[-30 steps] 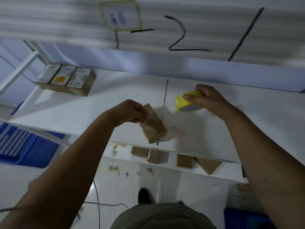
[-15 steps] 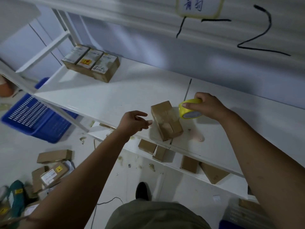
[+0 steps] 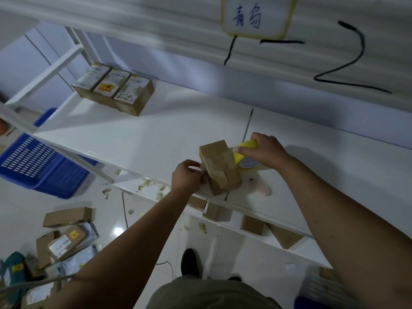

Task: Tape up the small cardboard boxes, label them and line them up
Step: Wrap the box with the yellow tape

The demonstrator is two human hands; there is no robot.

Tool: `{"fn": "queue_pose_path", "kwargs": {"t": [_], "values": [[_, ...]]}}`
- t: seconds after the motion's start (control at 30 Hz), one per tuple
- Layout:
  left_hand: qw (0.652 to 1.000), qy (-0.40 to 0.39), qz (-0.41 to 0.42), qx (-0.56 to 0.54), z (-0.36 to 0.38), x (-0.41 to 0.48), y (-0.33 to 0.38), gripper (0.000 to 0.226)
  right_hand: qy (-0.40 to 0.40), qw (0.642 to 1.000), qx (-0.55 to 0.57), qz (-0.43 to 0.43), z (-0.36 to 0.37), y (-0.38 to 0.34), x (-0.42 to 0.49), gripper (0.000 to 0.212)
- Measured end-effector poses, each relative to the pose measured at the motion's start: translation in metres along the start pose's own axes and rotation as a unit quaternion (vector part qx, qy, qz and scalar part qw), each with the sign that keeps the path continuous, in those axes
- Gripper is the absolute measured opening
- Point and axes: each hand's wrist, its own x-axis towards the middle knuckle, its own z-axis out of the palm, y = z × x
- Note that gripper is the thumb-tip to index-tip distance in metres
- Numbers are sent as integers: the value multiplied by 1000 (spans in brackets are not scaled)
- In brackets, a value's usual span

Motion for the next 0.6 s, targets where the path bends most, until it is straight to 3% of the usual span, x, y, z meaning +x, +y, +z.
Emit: {"fn": "queue_pose_path", "kwargs": {"t": [0.1, 0.17, 0.3, 0.43, 0.53, 0.6], "values": [[994, 47, 13, 95, 8, -6, 9, 41, 3, 999, 43, 4, -1, 3, -3, 57], [995, 55, 6, 85, 14, -6, 12, 45, 16, 995, 99, 6, -5, 9, -8, 53], [998, 14, 22, -56, 25, -10, 13, 14, 42, 976, 215, -5, -16, 15, -25, 53], [979, -14, 29, -201, 29, -24, 40, 29, 77, 960, 269, -22, -22, 18, -46, 54], [954, -107, -26, -277, 24, -29, 62, 60, 107, 954, 278, -36, -26, 20, -63, 50], [948, -159, -15, -277, 21, -35, 71, 57, 113, 949, 293, -39, -29, 18, -75, 50]]}}
